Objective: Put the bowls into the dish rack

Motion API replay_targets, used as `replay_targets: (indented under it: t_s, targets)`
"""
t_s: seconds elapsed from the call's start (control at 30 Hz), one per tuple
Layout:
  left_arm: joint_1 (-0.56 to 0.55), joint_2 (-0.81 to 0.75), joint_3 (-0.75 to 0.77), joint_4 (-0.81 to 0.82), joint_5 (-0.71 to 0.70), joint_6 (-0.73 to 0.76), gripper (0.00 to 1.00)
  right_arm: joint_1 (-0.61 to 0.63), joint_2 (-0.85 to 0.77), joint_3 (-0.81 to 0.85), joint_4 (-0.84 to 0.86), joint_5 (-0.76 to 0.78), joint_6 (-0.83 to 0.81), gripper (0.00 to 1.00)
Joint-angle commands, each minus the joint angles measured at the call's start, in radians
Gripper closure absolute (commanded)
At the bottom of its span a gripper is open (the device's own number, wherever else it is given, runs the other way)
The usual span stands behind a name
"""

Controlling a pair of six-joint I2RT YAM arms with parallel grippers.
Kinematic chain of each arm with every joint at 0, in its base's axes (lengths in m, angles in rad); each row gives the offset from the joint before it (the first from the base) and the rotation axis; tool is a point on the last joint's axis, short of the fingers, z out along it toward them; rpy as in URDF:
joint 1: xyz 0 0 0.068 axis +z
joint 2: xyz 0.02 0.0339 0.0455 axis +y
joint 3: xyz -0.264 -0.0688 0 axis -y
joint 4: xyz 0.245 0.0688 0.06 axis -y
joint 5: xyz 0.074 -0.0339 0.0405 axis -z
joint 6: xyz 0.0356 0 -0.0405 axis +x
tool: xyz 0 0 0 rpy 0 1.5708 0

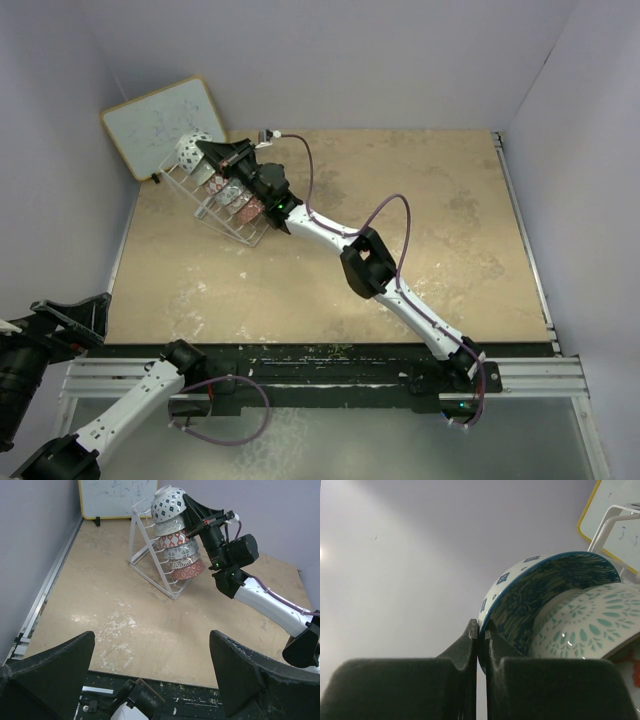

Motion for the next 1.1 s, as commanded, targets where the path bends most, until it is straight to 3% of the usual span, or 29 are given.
replay_targets:
  t_s: [0.0,0.1,0.3,0.43,1.07]
  targets:
    - [-0.008,-0.007,-0.005,0.005,-0.014,0.003,0.01,0.001,-0.020,0.050,0.043,0.044,-0.009,0.98]
    - [-0.010,-0.009,-0.005,0.005,-0.014,0.001,0.01,0.002,-0.025,0.044,0.041,0.044,-0.008,0.93]
    - [-0.010,-0.009,-0.006,0.005,-0.013,-0.004,0.01,0.004,-0.054,0.016,0.028,0.050,-0.019,0.73]
    - [-0.010,-0.004,-0.008,0.006,-0.015,-0.005,0.01,0.004,-0.074,-0.010,0.022,0.049,-0.026,0.66]
    - [-0.009,-0.015,0.005,0.005,-0.024,-0.007,0.01,0.001,-0.210,-0.215,-0.020,0.028,0.015,0.56]
